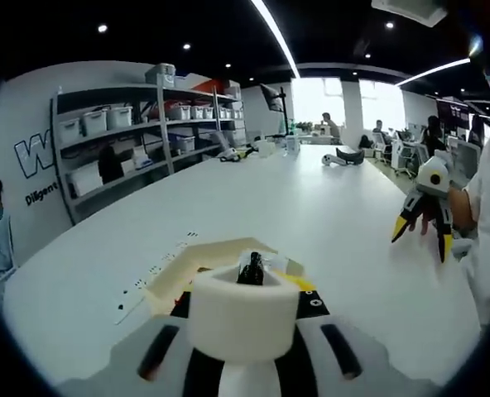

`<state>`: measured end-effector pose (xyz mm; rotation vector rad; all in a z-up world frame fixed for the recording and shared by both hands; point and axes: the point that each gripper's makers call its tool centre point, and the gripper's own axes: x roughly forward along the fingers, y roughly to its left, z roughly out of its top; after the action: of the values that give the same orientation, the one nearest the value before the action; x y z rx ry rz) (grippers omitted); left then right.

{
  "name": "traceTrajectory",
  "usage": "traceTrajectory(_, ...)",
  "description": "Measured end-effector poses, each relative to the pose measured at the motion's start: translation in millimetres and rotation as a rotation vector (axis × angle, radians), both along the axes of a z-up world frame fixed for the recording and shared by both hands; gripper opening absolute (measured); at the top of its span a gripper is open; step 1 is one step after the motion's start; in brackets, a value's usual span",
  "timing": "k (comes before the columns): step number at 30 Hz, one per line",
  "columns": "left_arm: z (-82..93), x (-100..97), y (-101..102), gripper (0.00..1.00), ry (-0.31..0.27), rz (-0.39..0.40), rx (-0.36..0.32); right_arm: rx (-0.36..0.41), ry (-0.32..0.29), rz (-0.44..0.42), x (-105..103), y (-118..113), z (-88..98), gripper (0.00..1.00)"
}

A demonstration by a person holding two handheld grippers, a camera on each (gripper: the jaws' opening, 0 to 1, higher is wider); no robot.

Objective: Place the target food into the container with the food tongs after gripping and lifting it, then release it inside without dropping or visibly crushing the food.

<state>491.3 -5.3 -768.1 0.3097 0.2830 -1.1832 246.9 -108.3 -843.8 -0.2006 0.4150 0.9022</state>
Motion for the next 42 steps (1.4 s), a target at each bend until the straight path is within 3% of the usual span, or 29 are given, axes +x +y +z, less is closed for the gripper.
traceTrajectory(15, -19.3, 36.7, -13.3, 0.15, 0.022, 0.038, 0.008, -0.018, 0.009, 0.009, 1.2, 1.4, 0.1, 0.66)
traceTrajectory(42, -41.0, 54.9, -16.1, 0.16, 0.042, 0.027, 0.07, -0.028, 0.013, -0.001, 4.5, -3.9, 3.4, 0.66)
